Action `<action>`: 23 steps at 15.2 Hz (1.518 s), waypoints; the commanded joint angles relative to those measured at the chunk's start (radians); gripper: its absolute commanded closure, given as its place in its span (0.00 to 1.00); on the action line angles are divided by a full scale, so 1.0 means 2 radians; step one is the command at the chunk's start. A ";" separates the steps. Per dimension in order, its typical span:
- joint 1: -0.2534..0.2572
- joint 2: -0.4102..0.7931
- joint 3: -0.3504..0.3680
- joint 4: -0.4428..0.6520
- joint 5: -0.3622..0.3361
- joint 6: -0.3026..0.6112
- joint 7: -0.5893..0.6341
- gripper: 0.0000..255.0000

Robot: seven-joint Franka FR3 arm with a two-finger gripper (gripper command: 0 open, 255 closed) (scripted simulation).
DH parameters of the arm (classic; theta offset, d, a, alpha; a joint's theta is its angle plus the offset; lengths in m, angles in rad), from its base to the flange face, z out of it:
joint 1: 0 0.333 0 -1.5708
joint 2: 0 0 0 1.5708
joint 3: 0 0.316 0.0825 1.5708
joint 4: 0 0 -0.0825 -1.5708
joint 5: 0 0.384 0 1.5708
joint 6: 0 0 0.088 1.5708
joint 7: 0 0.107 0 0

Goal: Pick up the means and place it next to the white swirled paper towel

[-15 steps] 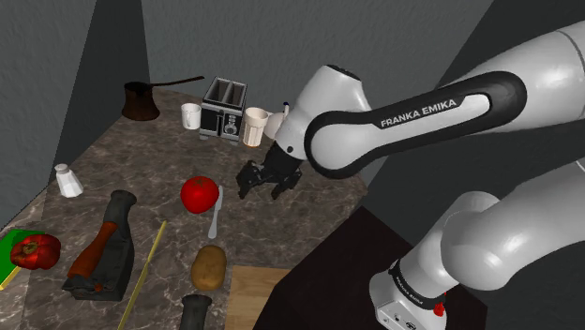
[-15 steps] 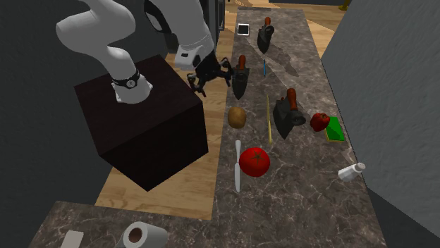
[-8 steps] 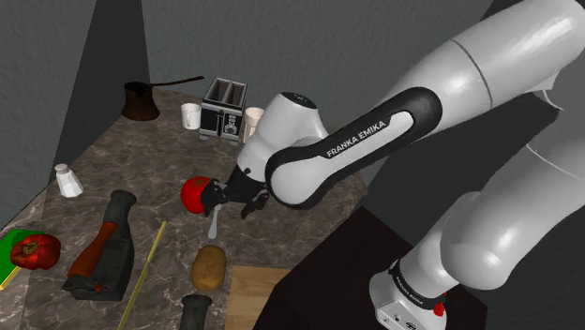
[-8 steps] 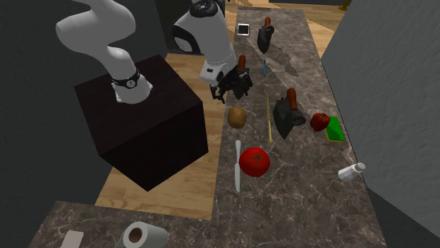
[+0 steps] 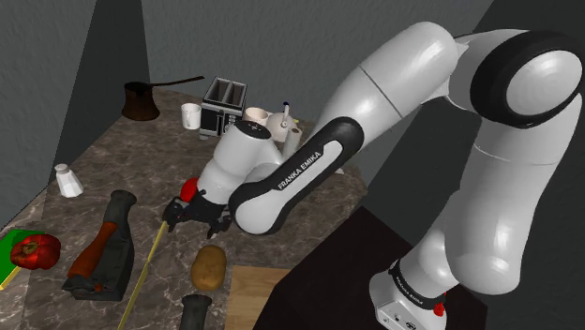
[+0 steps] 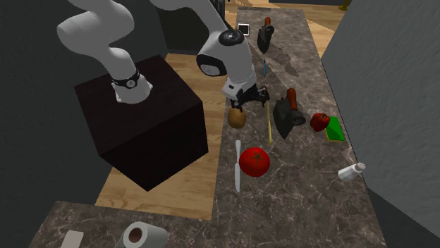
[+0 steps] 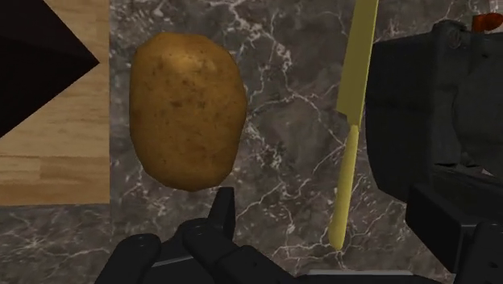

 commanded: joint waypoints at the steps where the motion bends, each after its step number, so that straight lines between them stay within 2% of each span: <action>1: 0.029 0.040 -0.024 0.034 -0.012 0.011 0.030 0.00; 7: 0.093 0.154 -0.071 0.154 -0.012 0.018 0.089 0.00; 15: 0.113 0.214 -0.084 0.202 -0.017 0.032 0.094 0.00; 23: 0.113 0.214 -0.084 0.202 -0.016 0.032 0.094 0.00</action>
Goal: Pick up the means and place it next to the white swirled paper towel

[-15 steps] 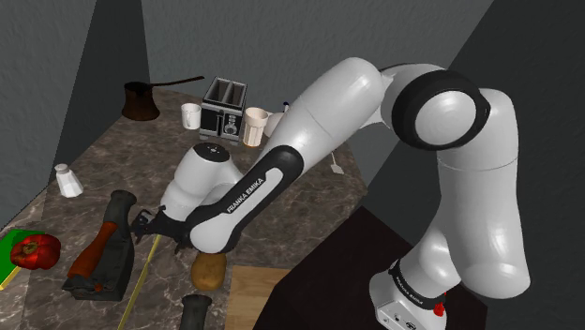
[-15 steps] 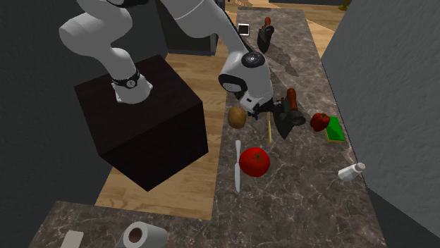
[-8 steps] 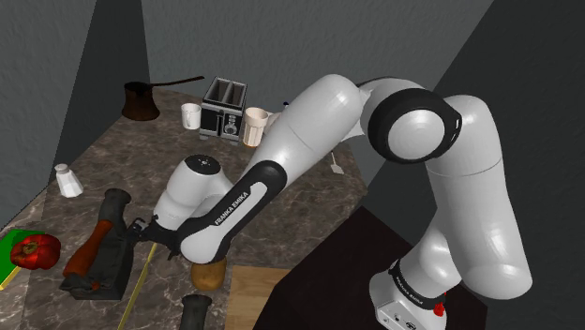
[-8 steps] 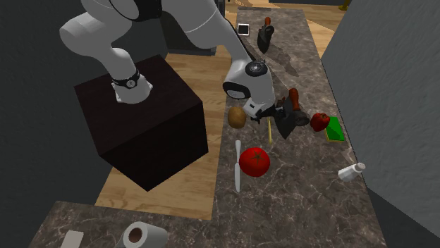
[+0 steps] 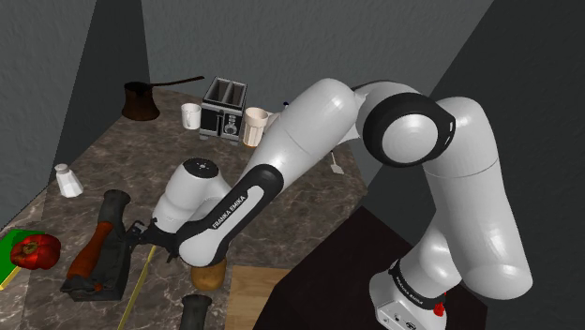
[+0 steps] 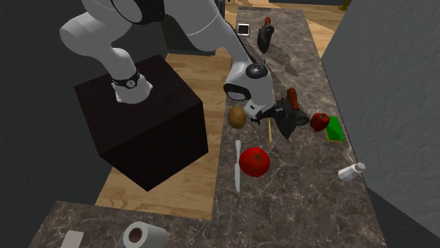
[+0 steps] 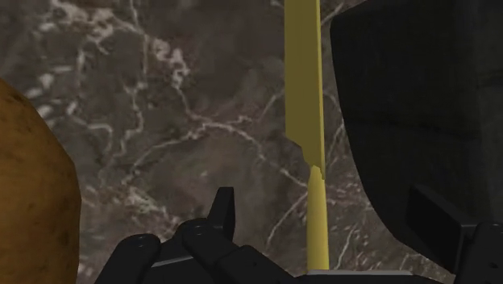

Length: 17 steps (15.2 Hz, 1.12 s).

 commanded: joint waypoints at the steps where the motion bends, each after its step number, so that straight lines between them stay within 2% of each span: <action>1: 0.000 0.000 0.001 0.000 0.000 0.000 0.000 1.00; 10: 0.000 0.001 0.001 0.000 0.000 0.000 0.000 1.00; 17: -0.004 -0.043 0.006 -0.018 0.003 -0.026 0.004 1.00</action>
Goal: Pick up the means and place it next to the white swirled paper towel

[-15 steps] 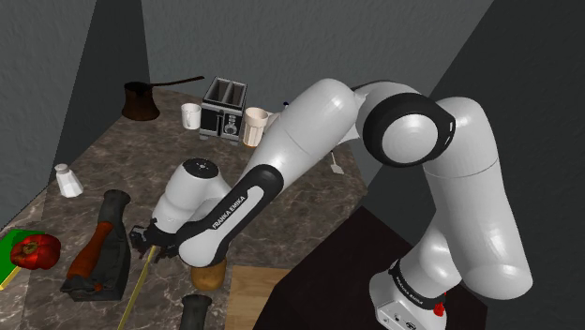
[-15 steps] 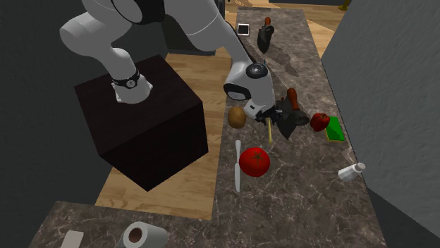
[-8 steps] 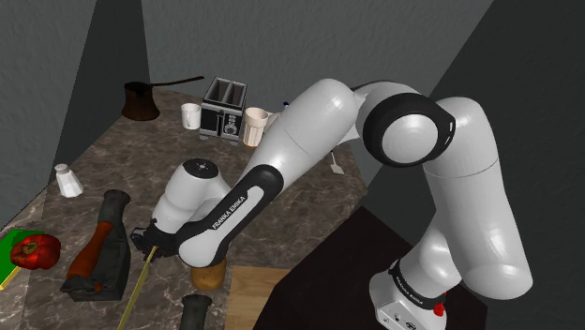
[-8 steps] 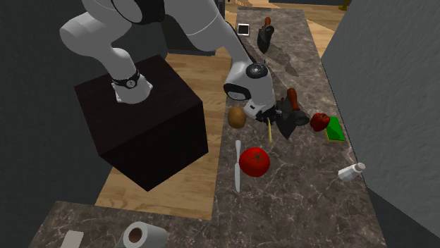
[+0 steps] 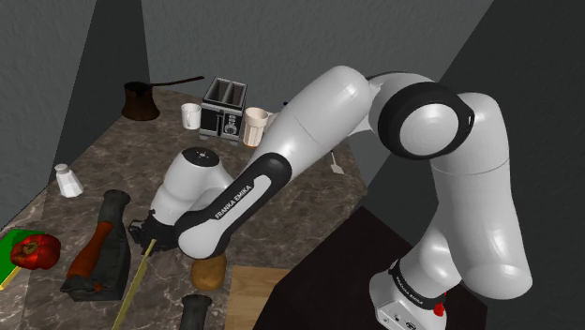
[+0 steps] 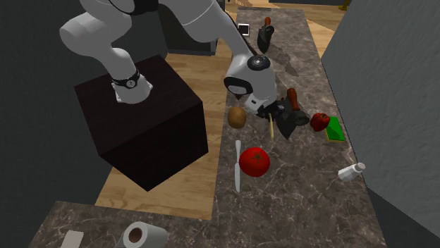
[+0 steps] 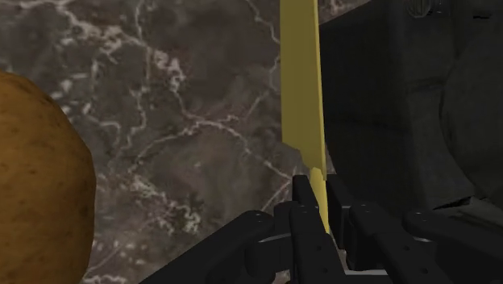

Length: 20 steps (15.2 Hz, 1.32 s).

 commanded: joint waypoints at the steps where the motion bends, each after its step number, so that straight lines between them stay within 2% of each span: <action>1: -0.001 -0.014 0.002 -0.006 0.001 -0.007 0.001 1.00; 20: -0.015 -0.120 0.017 -0.026 0.013 -0.093 0.009 1.00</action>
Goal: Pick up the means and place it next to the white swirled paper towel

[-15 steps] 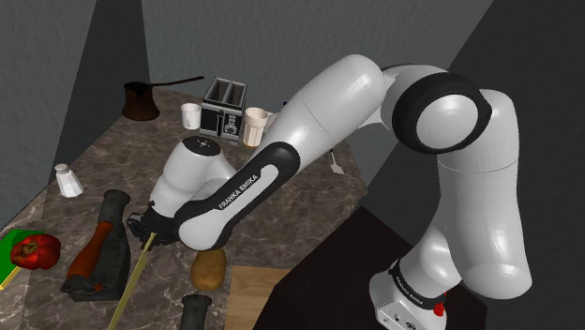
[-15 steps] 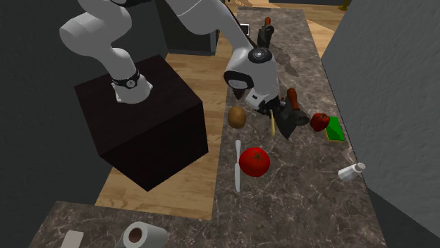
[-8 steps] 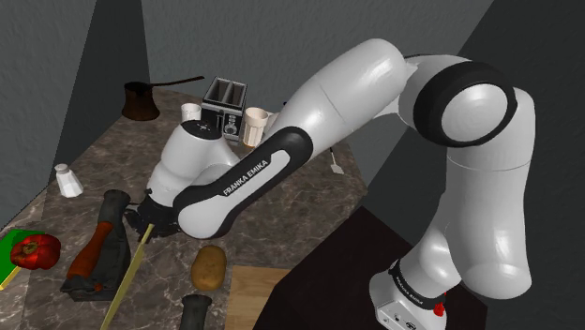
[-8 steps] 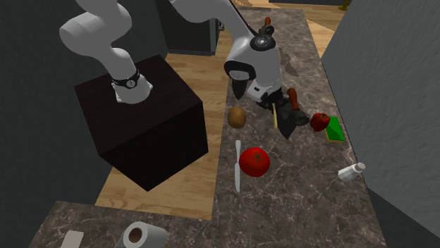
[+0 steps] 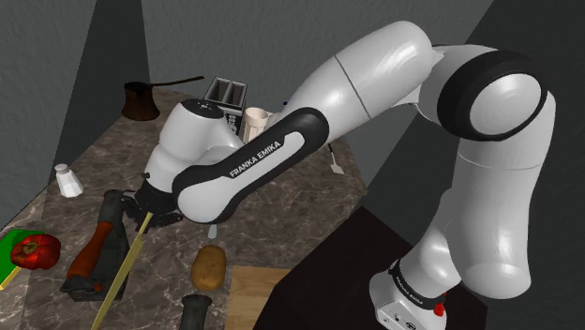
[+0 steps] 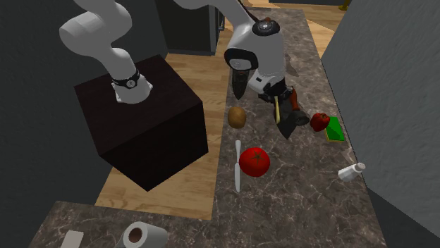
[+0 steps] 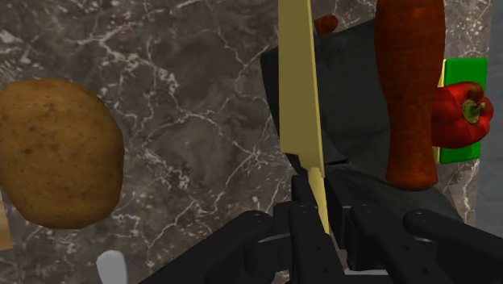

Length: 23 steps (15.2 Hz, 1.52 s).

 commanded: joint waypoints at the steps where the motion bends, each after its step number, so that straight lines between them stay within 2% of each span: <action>1: -0.002 -0.010 0.002 -0.001 0.002 -0.010 0.000 1.00; 23: -0.013 -0.104 0.012 0.028 0.015 -0.130 0.008 1.00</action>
